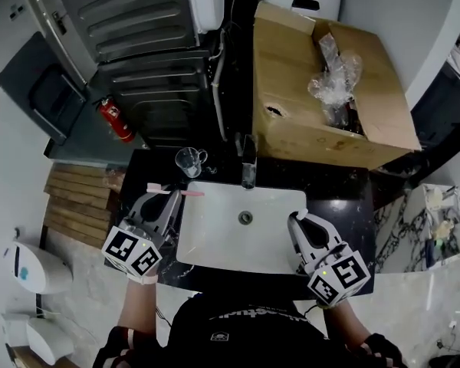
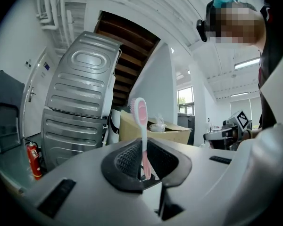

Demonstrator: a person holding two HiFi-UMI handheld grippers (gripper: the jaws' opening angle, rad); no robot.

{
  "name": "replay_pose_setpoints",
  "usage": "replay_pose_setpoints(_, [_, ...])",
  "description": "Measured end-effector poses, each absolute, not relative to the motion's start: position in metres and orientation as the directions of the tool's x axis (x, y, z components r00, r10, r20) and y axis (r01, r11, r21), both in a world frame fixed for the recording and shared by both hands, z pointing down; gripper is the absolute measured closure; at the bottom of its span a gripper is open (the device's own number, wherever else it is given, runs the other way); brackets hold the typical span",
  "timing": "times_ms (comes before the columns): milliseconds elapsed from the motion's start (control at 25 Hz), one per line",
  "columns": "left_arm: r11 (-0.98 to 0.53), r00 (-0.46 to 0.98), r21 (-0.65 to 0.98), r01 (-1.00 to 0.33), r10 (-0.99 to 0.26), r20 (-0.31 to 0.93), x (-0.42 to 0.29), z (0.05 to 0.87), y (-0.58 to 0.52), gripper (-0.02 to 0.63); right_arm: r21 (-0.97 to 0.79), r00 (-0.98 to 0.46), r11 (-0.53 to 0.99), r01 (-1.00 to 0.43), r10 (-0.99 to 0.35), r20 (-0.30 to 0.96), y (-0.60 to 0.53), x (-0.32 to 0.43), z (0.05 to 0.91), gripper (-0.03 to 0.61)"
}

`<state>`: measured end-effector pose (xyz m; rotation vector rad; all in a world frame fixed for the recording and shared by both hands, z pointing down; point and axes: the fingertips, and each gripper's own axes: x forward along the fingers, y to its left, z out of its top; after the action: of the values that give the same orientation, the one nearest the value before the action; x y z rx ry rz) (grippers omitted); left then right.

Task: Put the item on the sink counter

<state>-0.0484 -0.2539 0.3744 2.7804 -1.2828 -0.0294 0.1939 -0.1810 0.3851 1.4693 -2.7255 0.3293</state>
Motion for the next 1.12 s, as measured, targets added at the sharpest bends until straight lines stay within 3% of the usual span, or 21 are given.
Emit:
replay_pose_setpoints(160, [-0.66,0.661,0.063,-0.749,-0.75,0.005,-0.073,0.386,-0.304,0.575,-0.159,-0.524,0.504,-0.849,-0.84,0.138,-0.187,0.172,0.385,0.534])
replay_pose_setpoints(560, [-0.628,0.646,0.229,-0.744,-0.764,0.003,-0.119,0.46,-0.417,0.575,-0.152,-0.458,0.436,-0.887,-0.871,0.177,-0.196,0.118,0.393,0.534])
replay_pose_setpoints(1120, [-0.599,0.664,0.343,-0.724,-0.739,0.112,-0.112,0.541,-0.452,0.575,-0.133,-0.402,0.381,-0.915,-0.888,0.222,-0.193,0.1,0.402,0.534])
